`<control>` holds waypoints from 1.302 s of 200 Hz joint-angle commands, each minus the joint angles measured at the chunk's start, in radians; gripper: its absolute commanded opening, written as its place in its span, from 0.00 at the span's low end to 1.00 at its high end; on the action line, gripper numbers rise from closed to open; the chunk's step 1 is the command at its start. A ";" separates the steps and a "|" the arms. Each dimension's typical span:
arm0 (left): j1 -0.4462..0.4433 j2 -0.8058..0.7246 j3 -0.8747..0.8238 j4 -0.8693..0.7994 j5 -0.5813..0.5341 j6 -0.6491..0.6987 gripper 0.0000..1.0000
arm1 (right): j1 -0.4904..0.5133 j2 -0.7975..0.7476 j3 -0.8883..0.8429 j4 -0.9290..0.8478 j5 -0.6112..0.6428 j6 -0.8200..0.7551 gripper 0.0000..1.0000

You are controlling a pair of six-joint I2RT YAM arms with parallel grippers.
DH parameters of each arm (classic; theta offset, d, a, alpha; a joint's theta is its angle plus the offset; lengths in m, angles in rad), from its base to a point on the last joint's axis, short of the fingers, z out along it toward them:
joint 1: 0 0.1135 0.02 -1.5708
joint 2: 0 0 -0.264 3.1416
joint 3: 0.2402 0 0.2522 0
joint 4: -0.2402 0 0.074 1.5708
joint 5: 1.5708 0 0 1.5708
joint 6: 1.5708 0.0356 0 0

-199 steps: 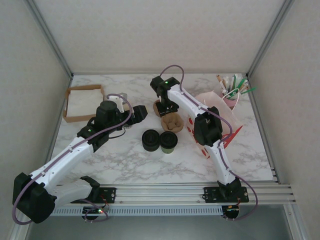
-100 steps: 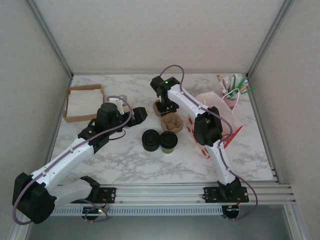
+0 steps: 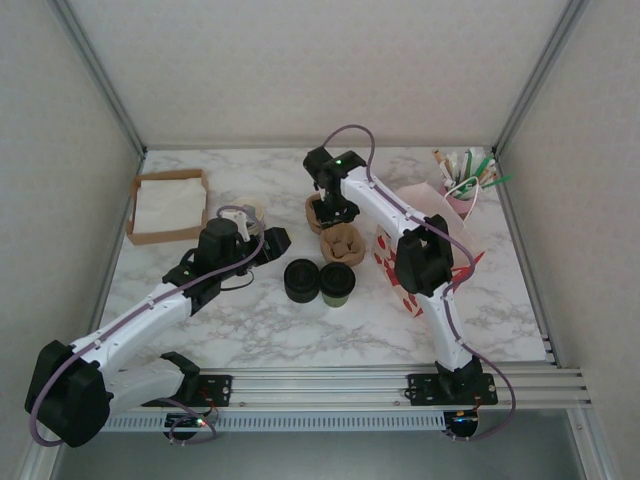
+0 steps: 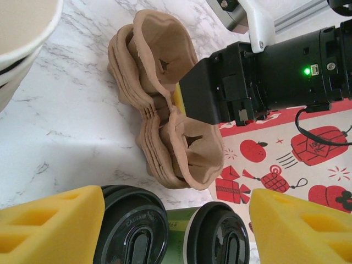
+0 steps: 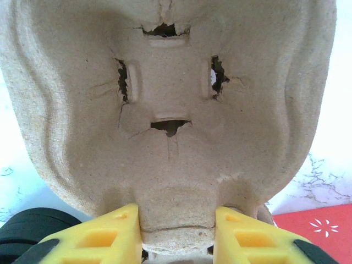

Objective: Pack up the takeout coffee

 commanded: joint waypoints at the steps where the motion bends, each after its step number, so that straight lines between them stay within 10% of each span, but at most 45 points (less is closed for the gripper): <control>1: 0.006 0.003 -0.011 0.045 0.019 -0.015 0.69 | -0.004 -0.052 -0.026 0.002 -0.023 -0.003 0.32; 260: 0.005 -0.143 0.265 -0.113 -0.095 0.142 0.79 | 0.027 -0.471 -0.122 0.174 -0.277 0.015 0.32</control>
